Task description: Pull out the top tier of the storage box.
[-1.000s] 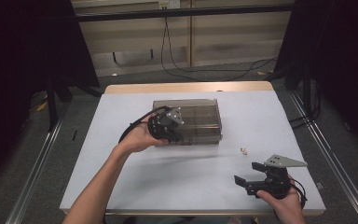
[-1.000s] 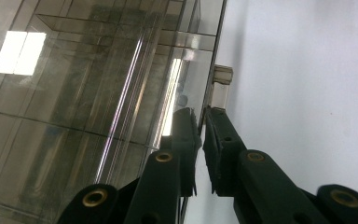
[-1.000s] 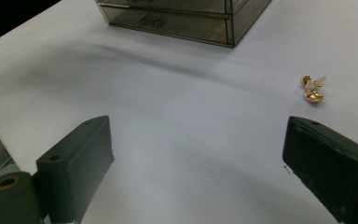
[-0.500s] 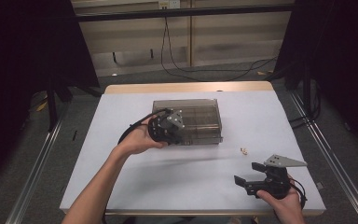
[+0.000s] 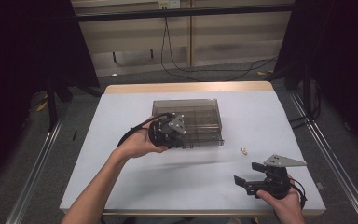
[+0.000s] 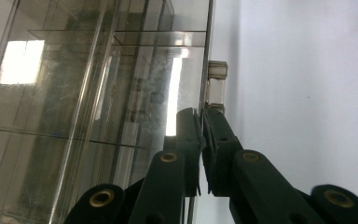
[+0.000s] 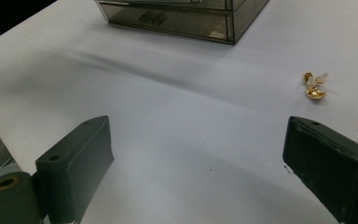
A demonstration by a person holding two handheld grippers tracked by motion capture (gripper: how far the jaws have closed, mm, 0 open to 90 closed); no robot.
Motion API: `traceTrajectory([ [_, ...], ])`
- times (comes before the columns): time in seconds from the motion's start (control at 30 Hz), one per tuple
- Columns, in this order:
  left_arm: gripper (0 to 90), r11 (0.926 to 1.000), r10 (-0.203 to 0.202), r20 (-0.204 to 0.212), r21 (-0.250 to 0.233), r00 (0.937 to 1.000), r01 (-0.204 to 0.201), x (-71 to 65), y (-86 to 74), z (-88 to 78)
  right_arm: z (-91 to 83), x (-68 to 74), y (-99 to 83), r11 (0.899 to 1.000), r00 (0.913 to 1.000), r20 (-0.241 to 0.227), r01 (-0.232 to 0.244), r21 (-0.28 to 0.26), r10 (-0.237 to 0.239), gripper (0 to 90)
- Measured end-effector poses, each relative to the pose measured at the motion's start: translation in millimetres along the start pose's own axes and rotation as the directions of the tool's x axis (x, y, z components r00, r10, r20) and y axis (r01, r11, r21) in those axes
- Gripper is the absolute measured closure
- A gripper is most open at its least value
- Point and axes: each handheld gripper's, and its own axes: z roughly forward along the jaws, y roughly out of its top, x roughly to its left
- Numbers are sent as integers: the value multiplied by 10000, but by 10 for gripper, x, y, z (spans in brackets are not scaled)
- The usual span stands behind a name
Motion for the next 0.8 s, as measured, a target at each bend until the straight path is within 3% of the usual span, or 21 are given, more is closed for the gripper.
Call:
traceTrajectory([
  [0.6, 874, 9993, 352, 88, 104, 9993, -353, -134, -20, 4, 10, -6, -1, 10000, 10000, -23, -24, 59, 24, 79],
  [0.63, 875, 9982, 543, 111, 234, 9985, -545, -132, -17, -4, 11, -6, 0, 10000, 10000, -32, -30, 59, 30, 79],
  [0.8, 877, 9989, 464, 132, 101, 9988, -466, -169, -26, 2, 11, -6, 0, 10000, 10000, -38, -33, 70, 34, 78],
])
